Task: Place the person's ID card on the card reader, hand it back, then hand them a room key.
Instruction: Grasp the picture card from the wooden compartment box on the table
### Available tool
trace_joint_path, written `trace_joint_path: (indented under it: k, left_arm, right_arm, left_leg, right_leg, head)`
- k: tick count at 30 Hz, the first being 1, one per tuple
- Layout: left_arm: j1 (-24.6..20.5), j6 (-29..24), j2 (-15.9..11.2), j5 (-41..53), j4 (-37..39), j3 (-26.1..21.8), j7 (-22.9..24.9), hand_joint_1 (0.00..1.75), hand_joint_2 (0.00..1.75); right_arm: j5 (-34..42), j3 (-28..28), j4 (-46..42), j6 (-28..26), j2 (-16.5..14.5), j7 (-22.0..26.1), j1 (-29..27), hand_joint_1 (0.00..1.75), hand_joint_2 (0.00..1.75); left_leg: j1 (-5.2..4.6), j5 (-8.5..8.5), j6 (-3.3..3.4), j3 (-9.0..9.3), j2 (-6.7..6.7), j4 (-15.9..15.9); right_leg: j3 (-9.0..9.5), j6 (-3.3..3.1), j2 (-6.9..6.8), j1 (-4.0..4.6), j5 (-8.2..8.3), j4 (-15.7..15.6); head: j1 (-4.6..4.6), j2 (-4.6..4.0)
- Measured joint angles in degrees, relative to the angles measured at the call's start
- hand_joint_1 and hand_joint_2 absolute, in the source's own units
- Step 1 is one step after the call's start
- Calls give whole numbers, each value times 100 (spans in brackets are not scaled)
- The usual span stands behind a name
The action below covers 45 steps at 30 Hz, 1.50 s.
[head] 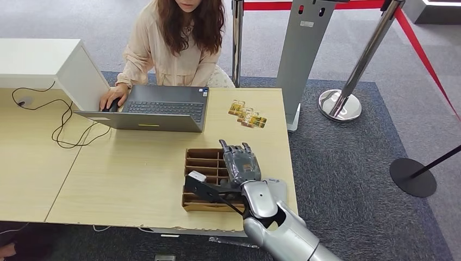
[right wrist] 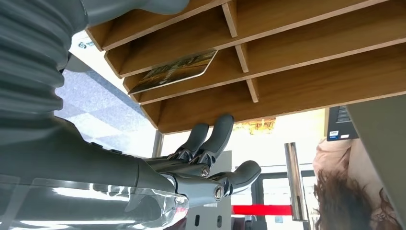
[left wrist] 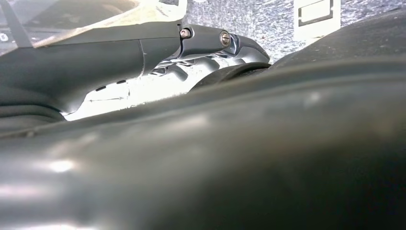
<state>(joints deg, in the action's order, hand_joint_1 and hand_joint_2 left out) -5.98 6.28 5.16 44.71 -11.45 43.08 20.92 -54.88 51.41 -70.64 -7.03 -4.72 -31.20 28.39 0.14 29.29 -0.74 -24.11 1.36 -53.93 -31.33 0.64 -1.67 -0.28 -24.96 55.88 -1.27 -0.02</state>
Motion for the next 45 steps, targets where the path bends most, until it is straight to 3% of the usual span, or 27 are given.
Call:
trace_joint_path:
  k: [7,45]
  left_arm:
    - [16,27,-127,-52,0,0,-429,0,0]
    - [18,13,-208,-52,0,0,-468,0,0]
  right_arm:
    - [-95,-34,-194,16,9,-74,31,7,175]
    - [-126,-64,-793,492,150,-215,87,9,175]
  left_leg:
    - [1,0,0,-1,0,0]
    - [1,0,0,-4,0,0]
  right_leg:
    - [-1,0,0,1,0,0]
    - [-2,0,0,0,0,0]
  head:
    - [1,0]
    - [0,-1]
